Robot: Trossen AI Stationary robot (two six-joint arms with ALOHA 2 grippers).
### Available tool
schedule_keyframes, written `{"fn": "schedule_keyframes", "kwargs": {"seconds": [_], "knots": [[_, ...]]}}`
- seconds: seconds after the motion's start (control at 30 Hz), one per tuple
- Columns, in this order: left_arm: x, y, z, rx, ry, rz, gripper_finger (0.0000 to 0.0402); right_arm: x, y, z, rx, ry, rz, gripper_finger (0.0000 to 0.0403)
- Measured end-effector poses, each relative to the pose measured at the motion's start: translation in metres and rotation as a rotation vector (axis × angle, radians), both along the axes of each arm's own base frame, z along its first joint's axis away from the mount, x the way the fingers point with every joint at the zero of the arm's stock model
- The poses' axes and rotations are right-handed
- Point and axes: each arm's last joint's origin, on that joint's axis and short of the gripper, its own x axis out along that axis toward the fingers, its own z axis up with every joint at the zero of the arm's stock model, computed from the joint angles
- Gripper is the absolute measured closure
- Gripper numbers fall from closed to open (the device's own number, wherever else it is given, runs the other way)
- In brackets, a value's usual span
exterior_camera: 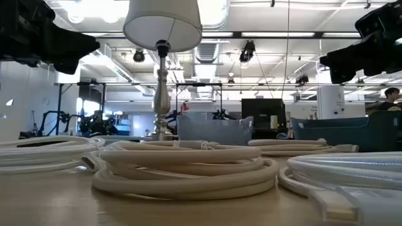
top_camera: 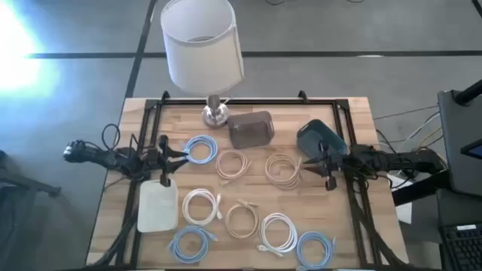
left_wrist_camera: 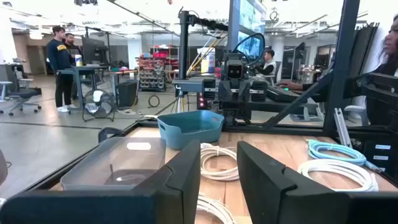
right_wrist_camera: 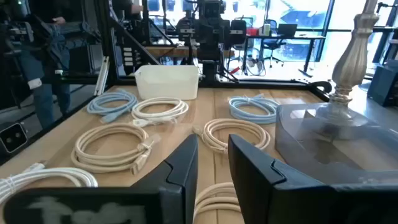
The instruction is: Sort HDMI cables
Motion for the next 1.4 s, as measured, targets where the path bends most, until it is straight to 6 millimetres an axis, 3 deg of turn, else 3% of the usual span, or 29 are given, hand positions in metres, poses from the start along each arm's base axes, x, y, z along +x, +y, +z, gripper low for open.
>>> {"fn": "schedule_keyframes", "kwargs": {"seconds": [0.43, 0.93, 1.4], "knots": [[0.0000, 0.0000, 0.0000, 0.000, 0.000, 0.000, 0.0291, 0.0000, 0.0000, 0.0000, 0.000, 0.000, 0.000, 0.0335], [0.0000, 0.0000, 0.0000, 0.000, 0.000, 0.000, 0.0291, 0.0000, 0.0000, 0.0000, 0.000, 0.000, 0.000, 0.0316], [0.0000, 0.0000, 0.0000, 0.000, 0.000, 0.000, 0.0291, 0.0000, 0.0000, 0.0000, 0.000, 0.000, 0.000, 0.0334]]}}
